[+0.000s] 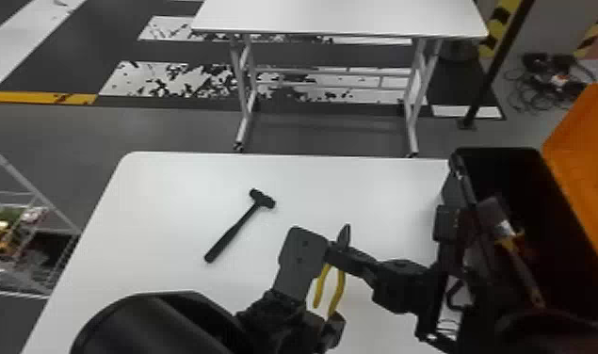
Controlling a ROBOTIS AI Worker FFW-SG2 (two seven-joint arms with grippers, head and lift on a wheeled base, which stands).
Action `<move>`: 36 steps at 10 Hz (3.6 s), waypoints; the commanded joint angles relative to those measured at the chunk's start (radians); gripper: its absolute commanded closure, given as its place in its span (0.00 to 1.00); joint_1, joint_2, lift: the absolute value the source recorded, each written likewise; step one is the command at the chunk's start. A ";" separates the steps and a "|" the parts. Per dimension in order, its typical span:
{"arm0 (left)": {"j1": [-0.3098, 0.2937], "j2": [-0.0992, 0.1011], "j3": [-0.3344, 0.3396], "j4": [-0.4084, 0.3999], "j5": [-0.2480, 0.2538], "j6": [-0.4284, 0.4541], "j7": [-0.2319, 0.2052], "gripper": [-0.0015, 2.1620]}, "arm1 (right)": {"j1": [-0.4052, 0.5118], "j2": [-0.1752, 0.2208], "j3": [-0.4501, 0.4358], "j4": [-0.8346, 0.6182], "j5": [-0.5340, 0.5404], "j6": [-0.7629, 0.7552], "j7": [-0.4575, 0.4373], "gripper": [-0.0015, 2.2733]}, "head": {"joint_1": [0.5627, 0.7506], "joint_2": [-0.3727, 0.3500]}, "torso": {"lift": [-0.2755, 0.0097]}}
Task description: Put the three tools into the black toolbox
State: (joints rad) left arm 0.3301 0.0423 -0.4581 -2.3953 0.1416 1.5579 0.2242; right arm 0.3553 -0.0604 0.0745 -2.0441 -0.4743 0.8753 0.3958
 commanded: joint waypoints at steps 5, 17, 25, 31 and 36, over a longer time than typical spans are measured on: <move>0.145 0.022 0.381 -0.182 0.139 0.013 -0.186 0.00 | 0.083 -0.007 -0.160 -0.185 0.028 -0.029 -0.017 0.99 | 0.70 0.53 | 0.79; 0.194 0.044 0.570 -0.117 0.148 0.013 -0.267 0.00 | 0.093 -0.142 -0.552 -0.266 -0.014 -0.158 -0.153 0.99 | 0.70 0.25 | 0.79; 0.187 0.045 0.587 -0.097 0.110 0.013 -0.259 0.03 | 0.172 -0.110 -0.375 -0.103 0.043 -0.318 -0.048 0.02 | 0.70 0.21 | 0.79; 0.050 0.116 0.569 0.024 -0.160 0.013 -0.517 0.04 | 0.228 -0.062 -0.134 -0.162 0.155 -0.324 -0.048 0.03 | 0.70 0.72 | 0.79; -0.192 0.159 0.512 0.281 -0.352 0.013 -0.918 0.04 | 0.310 -0.065 -0.052 -0.248 0.201 -0.311 -0.046 0.03 | 0.70 0.78 | 0.79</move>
State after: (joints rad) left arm 0.1635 0.1913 0.0596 -2.1463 -0.1850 1.5579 -0.6880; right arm 0.6586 -0.1259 0.0173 -2.2847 -0.2728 0.5649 0.3498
